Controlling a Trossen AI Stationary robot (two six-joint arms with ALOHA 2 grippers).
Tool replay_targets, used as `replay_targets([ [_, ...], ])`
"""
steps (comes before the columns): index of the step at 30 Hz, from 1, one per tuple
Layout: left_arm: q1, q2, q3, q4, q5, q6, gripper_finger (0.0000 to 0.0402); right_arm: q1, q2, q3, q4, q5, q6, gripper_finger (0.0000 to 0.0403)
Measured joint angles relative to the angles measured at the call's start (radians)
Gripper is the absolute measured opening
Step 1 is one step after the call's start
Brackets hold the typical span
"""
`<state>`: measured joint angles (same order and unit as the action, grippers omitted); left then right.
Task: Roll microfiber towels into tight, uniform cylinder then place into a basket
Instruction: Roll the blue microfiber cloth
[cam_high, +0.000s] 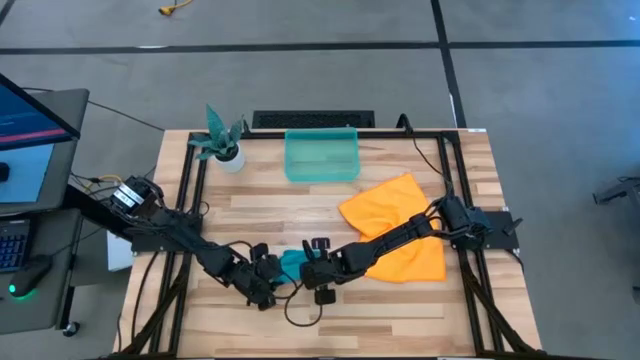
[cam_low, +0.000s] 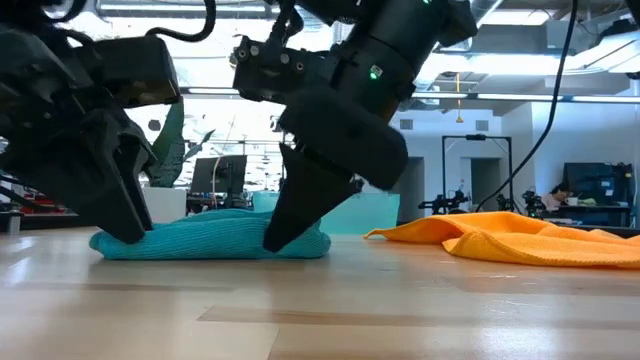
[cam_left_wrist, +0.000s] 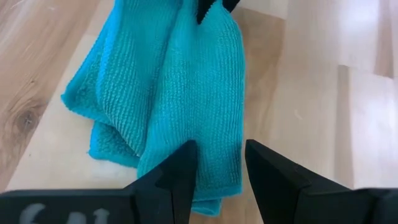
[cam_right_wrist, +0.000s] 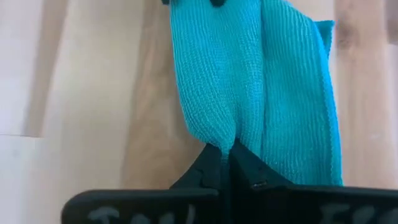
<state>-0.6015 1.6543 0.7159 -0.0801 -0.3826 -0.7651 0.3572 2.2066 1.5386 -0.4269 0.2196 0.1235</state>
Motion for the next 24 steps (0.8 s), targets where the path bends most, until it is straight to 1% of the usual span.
replay_targets([
  [4,-0.028,0.0,0.046,-0.074,-0.013,0.009,0.0132,0.0,0.0,0.007,-0.008,-0.027,0.037,0.0025],
  [7,-0.055,0.0,0.082,-0.138,-0.065,0.015,0.0132,0.0,0.0,0.007,-0.008,-0.028,0.043,0.0034],
  [9,-0.076,0.0,0.098,-0.159,-0.108,0.052,0.0132,0.0,0.0,0.007,-0.01,-0.03,0.044,0.0034],
  [12,-0.112,0.0,0.105,-0.137,-0.156,0.183,0.0132,0.0,0.0,0.008,-0.011,-0.035,0.044,0.0024],
  [14,-0.132,0.0,0.105,-0.135,-0.18,0.243,0.0132,0.0,0.0,0.008,-0.011,-0.036,0.044,0.0021],
  [20,-0.138,0.017,0.098,-0.122,-0.221,0.254,0.0132,-0.001,0.0,0.008,-0.01,-0.036,0.044,0.0035],
  [24,-0.13,0.087,0.101,-0.049,-0.225,0.353,0.0132,-0.001,0.0,0.009,-0.01,-0.037,0.044,0.0028],
])
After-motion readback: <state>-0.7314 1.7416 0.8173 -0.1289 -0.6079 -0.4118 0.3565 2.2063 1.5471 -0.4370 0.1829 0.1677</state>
